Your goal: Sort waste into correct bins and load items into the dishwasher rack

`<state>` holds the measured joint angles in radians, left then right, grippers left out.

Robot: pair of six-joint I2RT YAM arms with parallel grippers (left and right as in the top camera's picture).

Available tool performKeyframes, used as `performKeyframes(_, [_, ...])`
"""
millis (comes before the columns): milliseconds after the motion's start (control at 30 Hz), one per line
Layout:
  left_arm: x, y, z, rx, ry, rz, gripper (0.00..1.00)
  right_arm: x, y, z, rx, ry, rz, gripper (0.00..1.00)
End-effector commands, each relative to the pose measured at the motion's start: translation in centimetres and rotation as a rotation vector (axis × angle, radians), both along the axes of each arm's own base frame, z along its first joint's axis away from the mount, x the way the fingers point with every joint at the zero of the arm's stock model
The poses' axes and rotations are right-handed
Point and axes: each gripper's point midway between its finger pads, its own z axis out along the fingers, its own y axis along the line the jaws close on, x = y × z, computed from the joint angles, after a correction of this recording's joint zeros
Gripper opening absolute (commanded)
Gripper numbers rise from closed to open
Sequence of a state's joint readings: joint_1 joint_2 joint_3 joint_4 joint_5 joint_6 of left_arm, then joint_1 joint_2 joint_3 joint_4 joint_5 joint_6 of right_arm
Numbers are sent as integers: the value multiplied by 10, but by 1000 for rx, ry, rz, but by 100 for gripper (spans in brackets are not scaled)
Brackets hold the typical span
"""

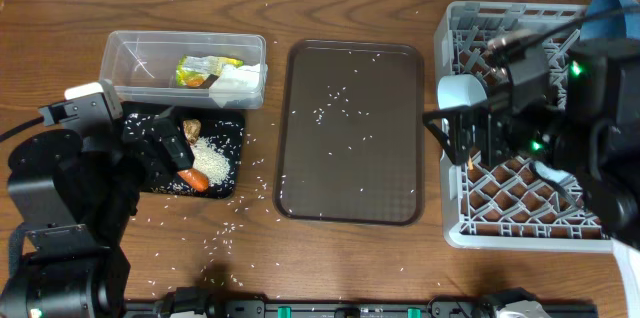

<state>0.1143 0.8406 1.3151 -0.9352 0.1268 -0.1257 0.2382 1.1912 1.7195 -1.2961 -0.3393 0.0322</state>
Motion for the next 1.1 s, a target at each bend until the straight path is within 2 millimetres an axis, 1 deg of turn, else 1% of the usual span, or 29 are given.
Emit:
performKeyframes(0, [-1, 3, 1, 19, 2, 3, 98, -11, 1, 5, -7, -14, 25, 99])
performKeyframes(67, [-1, 3, 1, 19, 2, 3, 98, -17, 1, 0, -8, 16, 31, 99])
performKeyframes(133, [-1, 3, 1, 19, 2, 3, 98, -28, -2, -11, -26, 81, 32, 99])
performKeyframes(200, [-1, 3, 1, 19, 2, 3, 98, -29, -18, -20, -113, 93, -13, 99])
performKeyframes(267, [-1, 3, 1, 19, 2, 3, 98, -28, -34, -20, -179, 64, -68, 99])
performKeyframes(300, [-1, 3, 1, 19, 2, 3, 98, -28, -40, -18, -215, 36, -67, 99])
performKeyframes(367, [-1, 3, 1, 19, 2, 3, 98, -32, -47, -10, -276, -36, -43, 99])
performKeyframes(467, [-1, 3, 1, 19, 2, 3, 98, -45, -51, 4, -320, -144, 5, 99])
performKeyframes(533, [-1, 3, 1, 19, 2, 3, 98, -51, -53, 20, -329, -239, 19, 99])
performKeyframes(667, [-1, 3, 1, 19, 2, 3, 98, -51, -56, 51, -308, -425, -16, 99])
performKeyframes(700, [-1, 3, 1, 19, 2, 3, 98, -51, -58, 56, -300, -463, -34, 99])
performKeyframes(767, [-1, 3, 1, 19, 2, 3, 98, -51, -63, 60, -293, -515, -68, 99])
performKeyframes(833, [-1, 3, 1, 19, 2, 3, 98, -51, -65, 55, -282, -543, -79, 99])
performKeyframes(900, [-1, 3, 1, 19, 2, 3, 98, -51, -64, 42, -272, -550, -78, 99])
performKeyframes(967, [-1, 3, 1, 19, 2, 3, 98, -51, -62, 21, -260, -537, -67, 99])
performKeyframes(1067, [-1, 3, 1, 19, 2, 3, 98, -46, -61, -16, -245, -513, -60, 99])
